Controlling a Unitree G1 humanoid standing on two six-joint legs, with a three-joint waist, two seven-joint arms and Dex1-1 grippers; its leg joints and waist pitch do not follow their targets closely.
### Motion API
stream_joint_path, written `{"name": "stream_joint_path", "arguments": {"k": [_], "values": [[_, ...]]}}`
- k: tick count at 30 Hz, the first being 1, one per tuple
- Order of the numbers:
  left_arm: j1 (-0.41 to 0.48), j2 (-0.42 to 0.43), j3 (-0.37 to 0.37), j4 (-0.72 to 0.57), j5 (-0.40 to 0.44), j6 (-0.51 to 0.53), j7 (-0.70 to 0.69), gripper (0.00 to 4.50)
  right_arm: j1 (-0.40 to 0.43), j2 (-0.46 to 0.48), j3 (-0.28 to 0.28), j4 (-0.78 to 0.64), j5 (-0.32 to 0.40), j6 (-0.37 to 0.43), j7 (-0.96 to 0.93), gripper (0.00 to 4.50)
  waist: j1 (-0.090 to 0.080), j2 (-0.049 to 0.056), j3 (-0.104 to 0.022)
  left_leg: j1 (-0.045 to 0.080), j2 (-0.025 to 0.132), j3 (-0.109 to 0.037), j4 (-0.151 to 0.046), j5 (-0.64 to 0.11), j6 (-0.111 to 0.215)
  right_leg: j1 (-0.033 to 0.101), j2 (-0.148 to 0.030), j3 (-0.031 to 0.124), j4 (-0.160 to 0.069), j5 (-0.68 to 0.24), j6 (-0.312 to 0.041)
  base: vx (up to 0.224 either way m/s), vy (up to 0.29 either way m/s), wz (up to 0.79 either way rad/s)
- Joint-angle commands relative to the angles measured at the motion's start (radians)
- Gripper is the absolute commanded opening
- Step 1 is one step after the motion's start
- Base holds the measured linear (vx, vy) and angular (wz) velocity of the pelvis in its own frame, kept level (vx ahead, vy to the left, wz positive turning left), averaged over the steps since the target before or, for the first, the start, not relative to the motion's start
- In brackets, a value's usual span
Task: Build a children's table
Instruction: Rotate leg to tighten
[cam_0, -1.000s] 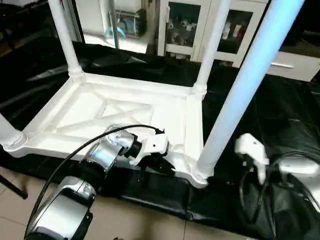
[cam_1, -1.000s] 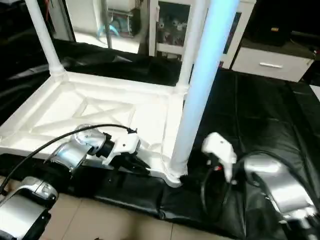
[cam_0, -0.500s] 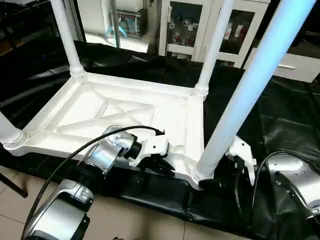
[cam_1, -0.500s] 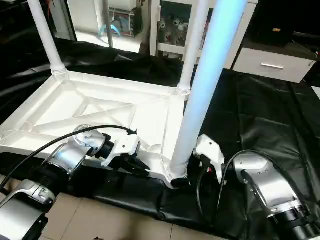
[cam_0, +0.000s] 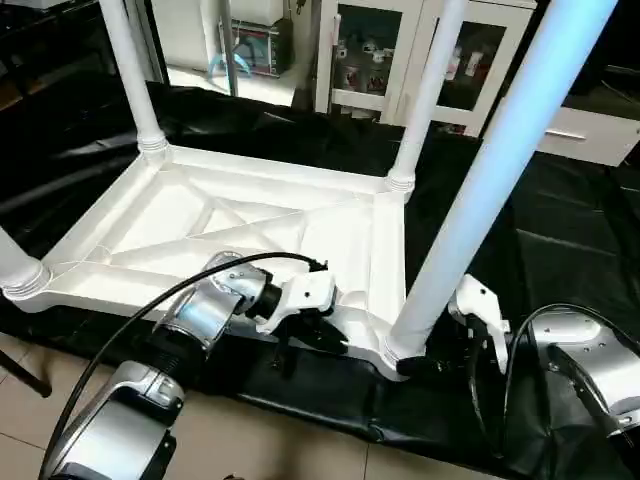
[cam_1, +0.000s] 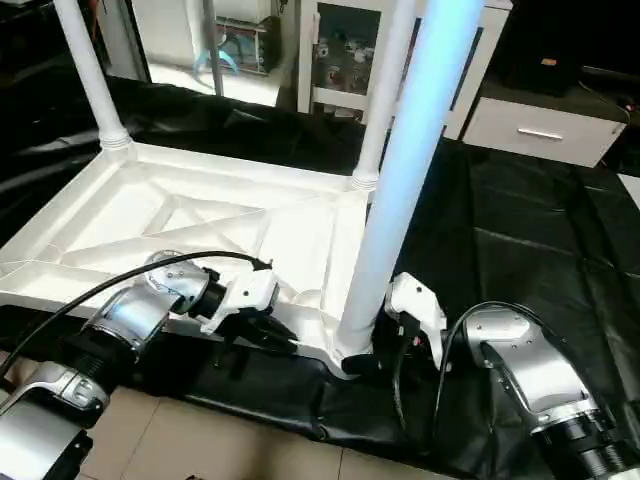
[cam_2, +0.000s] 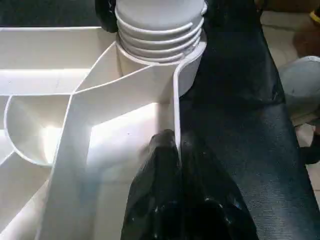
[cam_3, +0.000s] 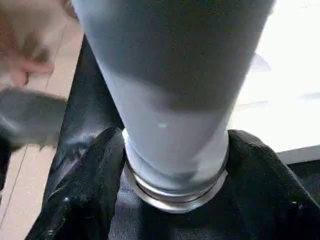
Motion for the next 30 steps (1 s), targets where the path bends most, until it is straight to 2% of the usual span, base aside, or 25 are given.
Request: {"name": "stream_joint_path", "arguments": {"k": [1, 2, 4, 6, 7, 10, 11, 12, 14, 15, 16, 17, 18, 19, 20, 21, 22, 23, 24, 25, 26, 27, 28, 29, 30], "values": [[0.008, -0.028, -0.019, 0.007, 0.004, 0.007, 0.031, 0.0, -0.023, 0.041, -0.039, 0.026, 0.024, 0.037, -0.085, 2.76, -0.009, -0.013, -0.054, 0.0, 0.024, -0.012, -0.077, -0.306, 0.037, 0.045, -0.031, 0.03, -0.067, -0.382, -0.189, 0.0, 0.0, 0.0], [0.001, -0.042, -0.005, 0.023, 0.007, 0.016, 0.08, 0.0, -0.032, 0.073, -0.059, 0.056, 0.015, 0.052, -0.159, 2.75, -0.011, -0.013, -0.054, 0.0, 0.024, -0.013, -0.078, -0.311, 0.033, 0.045, -0.031, 0.03, -0.068, -0.393, -0.184, 0.0, 0.0, 0.0], [-0.022, -0.074, 0.017, 0.068, 0.019, 0.028, 0.183, 0.0, -0.047, 0.133, -0.091, 0.107, 0.0, 0.081, -0.289, 2.75, -0.022, -0.011, -0.05, 0.003, 0.02, -0.012, -0.079, -0.34, 0.02, 0.036, -0.028, 0.028, -0.075, -0.441, -0.172, 0.0, 0.0, 0.0], [-0.046, -0.109, 0.043, 0.11, 0.019, 0.028, 0.277, 0.0, -0.061, 0.195, -0.125, 0.142, -0.003, 0.103, -0.406, 2.75, -0.038, -0.013, -0.053, -0.001, 0.016, -0.021, -0.079, -0.359, 0.001, 0.042, -0.03, 0.022, -0.081, -0.5, -0.145, 0.0, 0.0, 0.0], [-0.051, -0.115, 0.047, 0.117, 0.019, 0.028, 0.293, 0.0, -0.063, 0.206, -0.13, 0.145, -0.002, 0.108, -0.424, 2.75, -0.045, -0.014, -0.052, -0.001, 0.016, -0.022, -0.079, -0.366, -0.004, 0.039, -0.028, 0.02, -0.085, -0.517, -0.129, 0.0, 0.0, 0.0], [-0.09, -0.159, 0.073, 0.173, 0.025, 0.028, 0.422, 0.0, -0.082, 0.282, -0.158, 0.173, -0.016, 0.119, -0.559, 2.75, -0.059, -0.016, -0.052, -0.004, 0.011, -0.025, -0.077, -0.375, 0.004, 0.039, -0.028, 0.017, -0.093, -0.563, -0.103, 0.0, 0.0, 0.0], [-0.109, -0.179, 0.083, 0.2, 0.031, 0.03, 0.486, 0.0, -0.093, 0.312, -0.16, 0.189, -0.038, 0.11, -0.615, 2.75, -0.061, -0.011, -0.052, -0.002, 0.01, -0.023, -0.075, -0.374, 0.007, 0.032, -0.028, 0.018, -0.097, -0.568, -0.099, 0.0, 0.0, 0.0], [-0.127, -0.197, 0.094, 0.224, 0.032, 0.036, 0.54, 0.0, -0.107, 0.338, -0.16, 0.208, -0.062, 0.099, -0.671, 2.75, -0.061, -0.014, -0.054, 0.001, 0.01, -0.024, -0.073, -0.372, 0.004, 0.032, -0.028, 0.016, -0.097, -0.565, -0.1, 0.0, 0.0, 0.0], [-0.164, -0.233, 0.118, 0.272, 0.035, 0.041, 0.653, 0.0, -0.137, 0.391, -0.158, 0.251, -0.111, 0.081, -0.789, 2.75, -0.063, -0.014, -0.058, -0.003, 0.01, -0.021, -0.074, -0.338, 0.006, 0.035, -0.027, 0.02, -0.09, -0.505, -0.118, 0.0, 0.0, 0.0], [-0.211, -0.278, 0.147, 0.331, 0.04, 0.042, 0.803, 0.0, -0.181, 0.458, -0.156, 0.32, -0.16, 0.059, -0.931, 2.74, -0.07, -0.012, -0.057, -0.004, 0.008, -0.02, -0.073, -0.337, -0.002, 0.029, -0.023, 0.02, -0.087, -0.493, -0.126, 0.0, 0.0, 0.0], [-0.237, -0.302, 0.161, 0.366, 0.044, 0.037, 0.877, 0.0, -0.211, 0.495, -0.153, 0.369, -0.192, 0.039, -1.027, 2.74, -0.074, -0.012, -0.059, -0.002, 0.007, -0.02, -0.073, -0.335, -0.009, 0.03, -0.023, 0.02, -0.084, -0.482, -0.131, 0.0, 0.0, 0.0], [-0.254, -0.318, 0.168, 0.389, 0.048, 0.04, 0.922, 0.0, -0.231, 0.522, -0.156, 0.406, -0.202, 0.021, -1.081, 2.74, -0.078, -0.016, -0.065, -0.006, 0.004, -0.02, -0.071, -0.305, -0.014, 0.035, -0.024, 0.022, -0.079, -0.44, -0.144, 0.0, 0.0, 0.0], [-0.264, -0.326, 0.171, 0.404, 0.05, 0.04, 0.952, 0.0, -0.245, 0.536, -0.155, 0.431, -0.207, 0.011, -1.107, 2.74, -0.076, -0.015, -0.069, -0.006, 0.006, -0.02, -0.07, -0.277, -0.011, 0.038, -0.027, 0.024, -0.074, -0.398, -0.154, 0.0, 0.0, 0.0], [-0.269, -0.33, 0.173, 0.412, 0.051, 0.04, 0.965, 0.0, -0.252, 0.542, -0.154, 0.442, -0.209, 0.007, -1.117, 2.73, -0.073, -0.016, -0.071, -0.011, 0.005, -0.014, -0.065, -0.222, 0.011, 0.042, -0.023, 0.027, -0.064, -0.294, -0.181, 0.0, 0.0, 0.0], [-0.274, -0.334, 0.174, 0.415, 0.049, 0.037, 0.968, 0.0, -0.264, 0.55, -0.153, 0.465, -0.21, -0.006, -1.126, 2.72, -0.068, -0.018, -0.072, -0.011, 0.004, -0.009, -0.061, -0.191, 0.046, 0.042, -0.023, 0.028, -0.059, -0.231, -0.205, 0.0, 0.0, 0.0], [-0.278, -0.337, 0.174, 0.418, 0.048, 0.033, 0.968, 0.0, -0.274, 0.556, -0.152, 0.483, -0.21, -0.018, -1.129, 2.72, -0.066, -0.019, -0.076, -0.016, 0.002, -0.007, -0.056, -0.149, 0.08, 0.05, -0.024, 0.029, -0.049, -0.171, -0.226, 0.054, -0.003, 0.04], [-0.282, -0.339, 0.173, 0.423, 0.046, 0.022, 0.961, 0.0, -0.285, 0.568, -0.159, 0.497, -0.202, -0.034, -1.114, 2.72, -0.061, -0.018, -0.079, -0.017, 0.002, -0.005, -0.052, -0.098, 0.116, 0.05, -0.024, 0.029, -0.041, -0.1, -0.246, 0.065, -0.009, 0.01], [-0.282, -0.339, 0.173, 0.423, 0.046, 0.022, 0.961, 0.0, -0.285, 0.568, -0.159, 0.497, -0.202, -0.034, -1.114, 2.72, -0.061, -0.018, -0.079, -0.017, 0.002, -0.005, -0.052, -0.098, 0.116, 0.05, -0.024, 0.029, -0.041, -0.1, -0.246, 0.065, -0.009, 0.01], [-0.278, -0.335, 0.169, 0.421, 0.047, 0.02, 0.94, 0.0, -0.285, 0.565, -0.158, 0.49, -0.199, -0.047, -1.09, 2.72, -0.057, -0.021, -0.078, -0.017, 0.003, -0.002, -0.05, -0.064, 0.147, 0.051, -0.022, 0.029, -0.036, -0.05, -0.265, 0.0, 0.0, 0.0], [-0.276, -0.332, 0.167, 0.423, 0.049, 0.016, 0.934, 0.0, -0.285, 0.565, -0.158, 0.483, -0.196, -0.056, -1.07, 2.72, -0.053, -0.019, -0.076, -0.016, 0.005, -0.001, -0.049, -0.056, 0.164, 0.052, -0.024, 0.028, -0.034, -0.04, -0.275, 0.0, 0.0, 0.0], [-0.272, -0.326, 0.162, 0.425, 0.052, 0.007, 0.917, 0.0, -0.282, 0.56, -0.159, 0.468, -0.193, -0.07, -1.04, 2.72, -0.051, -0.023, -0.076, -0.015, 0.006, 0.0, -0.049, -0.064, 0.172, 0.052, -0.025, 0.028, -0.036, -0.058, -0.275, 0.0, 0.0, 0.0], [-0.273, -0.322, 0.158, 0.439, 0.057, 0.0, 0.909, 0.0, -0.282, 0.558, -0.169, 0.463, -0.189, -0.092, -1.025, 2.72, -0.049, -0.022, -0.075, -0.014, 0.006, 0.0, -0.049, -0.07, 0.171, 0.052, -0.025, 0.028, -0.037, -0.073, -0.273, 0.0, 0.0, 0.0], [-0.273, -0.317, 0.158, 0.45, 0.06, -0.011, 0.906, 0.0, -0.276, 0.548, -0.173, 0.446, -0.185, -0.104, -0.999, 3.28, -0.048, -0.027, -0.073, -0.013, 0.007, 0.001, -0.05, -0.09, 0.169, 0.05, -0.026, 0.028, -0.042, -0.107, -0.267, 0.0, 0.0, 0.0], [-0.273, -0.313, 0.156, 0.463, 0.062, -0.019, 0.896, 0.0, -0.27, 0.535, -0.179, 0.432, -0.181, -0.122, -0.993, 3.42, -0.046, -0.024, -0.072, -0.011, 0.007, 0.001, -0.051, -0.1, 0.165, 0.049, -0.026, 0.028, -0.044, -0.126, -0.264, 0.0, 0.0, 0.0], [-0.273, -0.311, 0.155, 0.471, 0.064, -0.025, 0.89, 0.0, -0.266, 0.525, -0.182, 0.423, -0.178, -0.133, -0.99, 3.44, -0.046, -0.027, -0.068, -0.012, 0.008, 0.0, -0.054, -0.132, 0.152, 0.049, -0.025, 0.027, -0.05, -0.178, -0.246, 0.0, 0.0, 0.0]]}}
